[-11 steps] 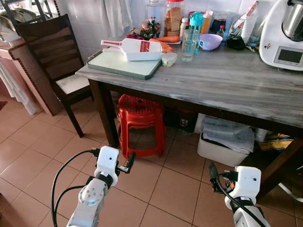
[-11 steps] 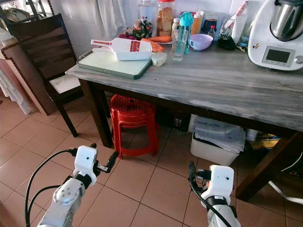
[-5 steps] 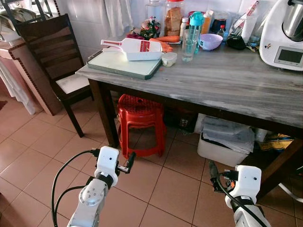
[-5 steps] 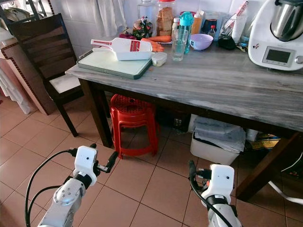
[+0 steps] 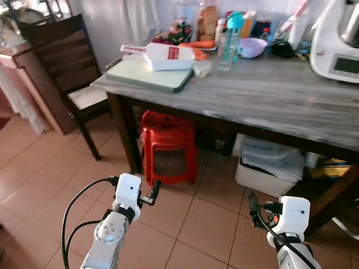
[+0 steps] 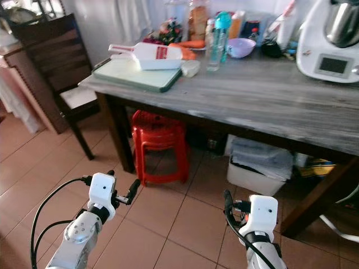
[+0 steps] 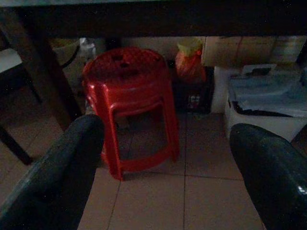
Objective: Setting the table
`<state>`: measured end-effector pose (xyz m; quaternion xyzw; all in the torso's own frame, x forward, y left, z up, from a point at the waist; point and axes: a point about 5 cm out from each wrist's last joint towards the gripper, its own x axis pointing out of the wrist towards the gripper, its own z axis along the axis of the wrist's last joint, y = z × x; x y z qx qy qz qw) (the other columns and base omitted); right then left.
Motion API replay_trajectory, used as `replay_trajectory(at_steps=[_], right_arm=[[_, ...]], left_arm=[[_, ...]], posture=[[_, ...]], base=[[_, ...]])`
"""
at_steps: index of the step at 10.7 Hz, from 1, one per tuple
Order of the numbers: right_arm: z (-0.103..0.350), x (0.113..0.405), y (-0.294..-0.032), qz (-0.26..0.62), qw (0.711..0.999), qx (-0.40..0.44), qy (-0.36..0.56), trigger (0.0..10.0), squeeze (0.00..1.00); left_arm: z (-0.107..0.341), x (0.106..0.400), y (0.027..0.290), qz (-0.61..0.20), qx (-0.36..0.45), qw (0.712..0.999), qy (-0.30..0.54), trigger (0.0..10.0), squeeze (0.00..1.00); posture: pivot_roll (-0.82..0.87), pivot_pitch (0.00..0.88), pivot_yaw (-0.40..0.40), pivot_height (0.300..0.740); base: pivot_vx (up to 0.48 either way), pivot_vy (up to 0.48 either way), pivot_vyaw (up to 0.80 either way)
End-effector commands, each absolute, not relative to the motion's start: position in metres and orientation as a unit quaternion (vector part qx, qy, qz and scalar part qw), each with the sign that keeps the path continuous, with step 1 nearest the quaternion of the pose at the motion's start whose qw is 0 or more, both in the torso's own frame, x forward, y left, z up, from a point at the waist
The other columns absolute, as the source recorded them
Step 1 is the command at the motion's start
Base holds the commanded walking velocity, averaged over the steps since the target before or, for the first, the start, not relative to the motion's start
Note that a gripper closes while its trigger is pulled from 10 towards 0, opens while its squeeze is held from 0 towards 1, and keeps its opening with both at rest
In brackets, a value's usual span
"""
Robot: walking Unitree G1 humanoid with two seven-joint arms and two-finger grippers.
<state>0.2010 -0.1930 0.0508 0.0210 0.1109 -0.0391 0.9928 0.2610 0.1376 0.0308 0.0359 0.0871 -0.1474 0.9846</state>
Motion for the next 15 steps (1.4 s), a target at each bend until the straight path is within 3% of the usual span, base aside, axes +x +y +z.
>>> replay_trajectory(at_steps=[1, 3, 8, 12, 15], right_arm=[[0.0495, 0.1999, -0.1928, -0.044, 0.992, 0.022, 0.115, 10.0, 0.0], [0.0493, 0.1996, -0.1925, -0.045, 0.992, 0.023, 0.116, 10.0, 0.0], [0.0488, 0.1997, -0.193, -0.046, 0.992, 0.023, 0.118, 10.0, 0.0], [0.0489, 0.2014, -0.1934, -0.049, 0.992, 0.025, 0.116, 10.0, 0.0], [0.0501, 0.2035, -0.1938, -0.05, 0.992, 0.026, 0.112, 10.0, 0.0]], left_arm=[[0.0307, 0.2612, 0.1386, -0.15, 0.043, 0.984, 0.09, 10.0, 0.0], [0.0308, 0.2614, 0.1391, -0.149, 0.045, 0.984, 0.091, 10.0, 0.0], [0.0306, 0.2616, 0.1379, -0.154, 0.04, 0.983, 0.09, 10.0, 0.0], [0.0369, 0.2627, 0.1351, -0.186, 0.02, 0.979, 0.074, 10.0, 0.0], [0.0391, 0.2645, 0.1331, -0.196, 0.01, 0.978, 0.07, 10.0, 0.0]], posture=[[-0.03, 0.0, 0.045, 0.74], [-0.03, 0.0, 0.046, 0.74], [-0.03, 0.0, 0.044, 0.74], [-0.03, 0.0, 0.046, 0.74], [-0.03, 0.0, 0.045, 0.74]], base=[[-0.251, 0.0, 0.0], [-0.002, 0.0, 0.0], [-0.334, 0.0, 0.0], [0.0, 0.0, 0.0], [0.0, 0.0, -0.44]])
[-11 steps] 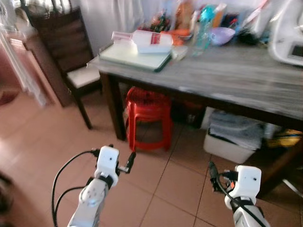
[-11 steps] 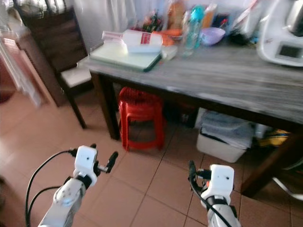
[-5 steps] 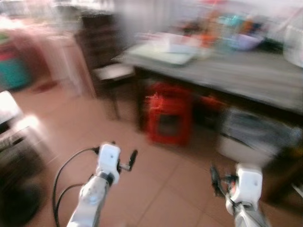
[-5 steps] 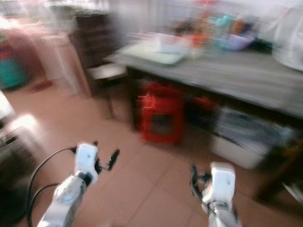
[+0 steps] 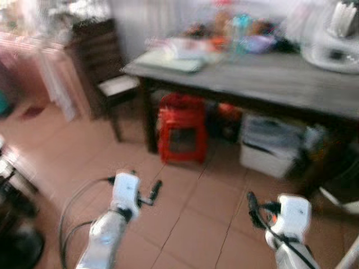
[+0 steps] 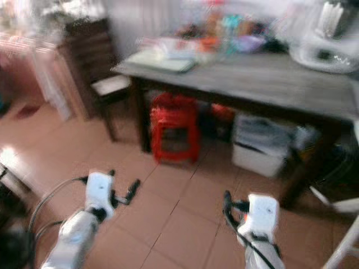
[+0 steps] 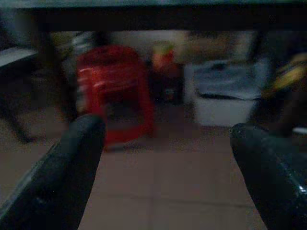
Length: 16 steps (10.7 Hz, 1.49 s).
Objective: Setting the table
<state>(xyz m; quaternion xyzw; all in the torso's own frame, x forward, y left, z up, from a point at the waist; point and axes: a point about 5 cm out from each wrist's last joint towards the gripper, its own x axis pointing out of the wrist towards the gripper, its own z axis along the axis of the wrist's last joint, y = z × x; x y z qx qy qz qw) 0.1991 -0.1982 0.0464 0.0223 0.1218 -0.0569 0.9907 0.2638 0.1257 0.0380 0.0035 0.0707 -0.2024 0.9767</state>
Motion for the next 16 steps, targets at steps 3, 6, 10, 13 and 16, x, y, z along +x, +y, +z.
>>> replay_trajectory(at_steps=[3, 6, 10, 13, 16], right_arm=[[0.053, 0.205, -0.194, -0.05, 0.993, 0.024, 0.105, 10.0, 0.0], [0.094, 0.211, -0.192, -0.043, 0.999, -0.016, 0.02, 10.0, 0.0], [0.099, 0.203, -0.189, -0.044, 0.999, 0.013, -0.006, 10.0, 0.0], [0.092, 0.199, -0.19, -0.056, 0.998, 0.0, -0.004, 10.0, 0.0], [0.091, 0.201, -0.19, -0.059, 0.998, 0.007, 0.001, 10.0, 0.0]], left_arm=[[0.04, 0.264, 0.132, -0.199, 0.002, 0.977, 0.072, 10.0, 0.0], [0.074, 0.276, 0.13, -0.182, -0.002, 0.983, -0.001, 10.0, 0.0], [0.08, 0.268, 0.148, -0.142, 0.012, 0.989, -0.033, 10.0, 0.0], [0.073, 0.264, 0.146, -0.149, 0.0, 0.989, -0.014, 10.0, 0.0], [0.073, 0.266, 0.14, -0.158, -0.004, 0.987, -0.014, 10.0, 0.0]], posture=[[-0.03, 0.0, 0.044, 0.74], [-0.03, 0.0, 0.045, 0.74], [-0.03, 0.0, 0.053, 0.74], [-0.03, 0.0, 0.053, 0.74], [-0.03, 0.0, 0.053, 0.74]], base=[[0.0, 0.0, 0.0], [0.0, 0.0, 0.0], [0.0, -0.071, 0.0], [0.0, -0.102, 0.0], [0.0, -0.31, -0.27]])
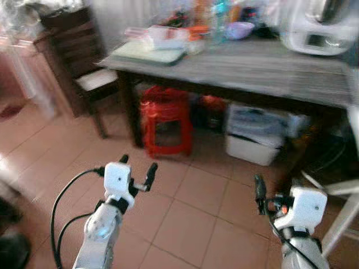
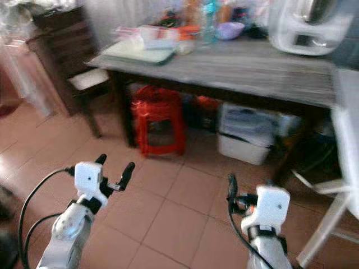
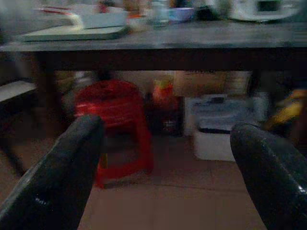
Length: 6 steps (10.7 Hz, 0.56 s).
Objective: Setting the table
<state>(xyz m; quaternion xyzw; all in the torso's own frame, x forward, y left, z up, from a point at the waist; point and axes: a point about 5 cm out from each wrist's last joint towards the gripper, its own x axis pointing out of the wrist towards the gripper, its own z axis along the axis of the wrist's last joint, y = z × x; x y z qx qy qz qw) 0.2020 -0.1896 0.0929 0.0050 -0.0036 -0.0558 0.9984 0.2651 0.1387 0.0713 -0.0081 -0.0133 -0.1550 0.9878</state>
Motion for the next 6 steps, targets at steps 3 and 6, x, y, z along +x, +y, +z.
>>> replay_trajectory(at_steps=[3, 6], right_arm=[[0.0907, 0.2, -0.19, -0.054, 0.999, 0.006, 0.001, 10.0, 0.0], [0.0907, 0.2019, -0.1898, -0.048, 0.999, 0.005, 0.001, 10.0, 0.0]], left_arm=[[0.0742, 0.2666, 0.1381, -0.164, -0.005, 0.986, -0.015, 10.0, 0.0], [0.074, 0.2678, 0.133, -0.17, -0.009, 0.985, -0.015, 10.0, 0.0]], posture=[[-0.04, 0.0, 0.047, 0.74], [-0.04, 0.0, 0.044, 0.74]], base=[[0.0, -0.306, -0.27], [0.0, -0.307, 0.0]])
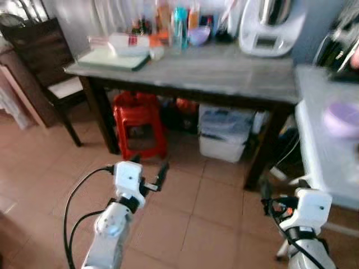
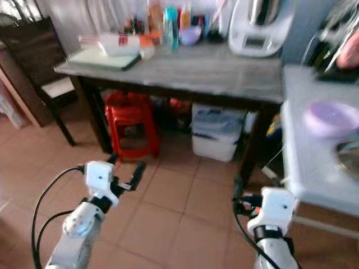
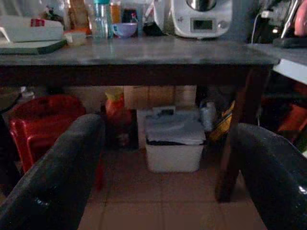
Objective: Setting the table
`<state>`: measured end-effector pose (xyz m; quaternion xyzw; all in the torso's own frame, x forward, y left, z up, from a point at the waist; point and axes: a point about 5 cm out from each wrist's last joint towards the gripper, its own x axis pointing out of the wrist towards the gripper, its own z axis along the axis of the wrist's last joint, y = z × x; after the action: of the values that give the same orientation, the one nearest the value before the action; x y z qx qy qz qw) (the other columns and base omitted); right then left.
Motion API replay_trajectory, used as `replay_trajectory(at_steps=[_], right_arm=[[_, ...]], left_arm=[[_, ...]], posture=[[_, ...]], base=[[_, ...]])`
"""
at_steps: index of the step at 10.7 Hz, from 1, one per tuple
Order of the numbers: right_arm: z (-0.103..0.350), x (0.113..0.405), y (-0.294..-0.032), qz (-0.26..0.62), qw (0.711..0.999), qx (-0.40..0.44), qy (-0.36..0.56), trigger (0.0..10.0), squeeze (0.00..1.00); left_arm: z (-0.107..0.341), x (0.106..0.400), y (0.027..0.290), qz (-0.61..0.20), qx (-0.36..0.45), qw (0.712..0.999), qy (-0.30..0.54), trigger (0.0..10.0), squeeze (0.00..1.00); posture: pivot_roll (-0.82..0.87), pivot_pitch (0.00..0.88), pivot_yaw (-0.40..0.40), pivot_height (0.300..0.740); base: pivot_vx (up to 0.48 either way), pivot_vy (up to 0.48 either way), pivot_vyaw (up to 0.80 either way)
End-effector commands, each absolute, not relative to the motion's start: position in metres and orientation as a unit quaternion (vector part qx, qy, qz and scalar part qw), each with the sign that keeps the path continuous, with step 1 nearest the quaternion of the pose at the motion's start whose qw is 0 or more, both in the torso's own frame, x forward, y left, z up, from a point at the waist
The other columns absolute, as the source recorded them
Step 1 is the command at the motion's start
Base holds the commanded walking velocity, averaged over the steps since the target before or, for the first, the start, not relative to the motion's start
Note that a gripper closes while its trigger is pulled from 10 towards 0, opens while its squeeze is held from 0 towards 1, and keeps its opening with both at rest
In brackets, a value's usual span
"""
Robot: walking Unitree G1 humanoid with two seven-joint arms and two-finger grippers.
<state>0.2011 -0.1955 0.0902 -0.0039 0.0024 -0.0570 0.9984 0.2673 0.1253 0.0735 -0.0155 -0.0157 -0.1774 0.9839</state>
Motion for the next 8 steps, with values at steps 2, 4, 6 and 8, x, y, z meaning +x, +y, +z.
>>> replay_trajectory(at_steps=[2, 4, 6, 8], right_arm=[[0.0895, 0.202, -0.1881, -0.045, 0.999, 0.005, 0.002, 10.0, 0.0], [0.0875, 0.2006, -0.188, -0.043, 0.999, 0.0, 0.005, 10.0, 0.0], [0.087, 0.2011, -0.1855, -0.037, 0.999, 0.0, 0.006, 10.0, 0.0], [0.0877, 0.202, -0.1826, -0.033, 0.999, 0.002, 0.004, 10.0, 0.0]], left_arm=[[0.0735, 0.2675, 0.1327, -0.171, -0.009, 0.985, -0.014, 10.0, 0.0], [0.0736, 0.2677, 0.1322, -0.175, -0.005, 0.984, -0.012, 10.0, 0.0], [0.0727, 0.2677, 0.1315, -0.178, -0.005, 0.984, -0.009, 10.0, 0.0], [0.0726, 0.2684, 0.1302, -0.181, -0.005, 0.983, -0.008, 10.0, 0.0]], posture=[[-0.03, 0.0, 0.046, 0.74], [-0.03, 0.0, 0.051, 0.74], [-0.03, 0.0, 0.055, 0.74], [-0.03, 0.0, 0.055, 0.74]], base=[[0.0, -0.306, 0.0], [0.0, -0.308, 0.0], [0.0, -0.309, -0.22], [0.0, -0.311, -0.47]])
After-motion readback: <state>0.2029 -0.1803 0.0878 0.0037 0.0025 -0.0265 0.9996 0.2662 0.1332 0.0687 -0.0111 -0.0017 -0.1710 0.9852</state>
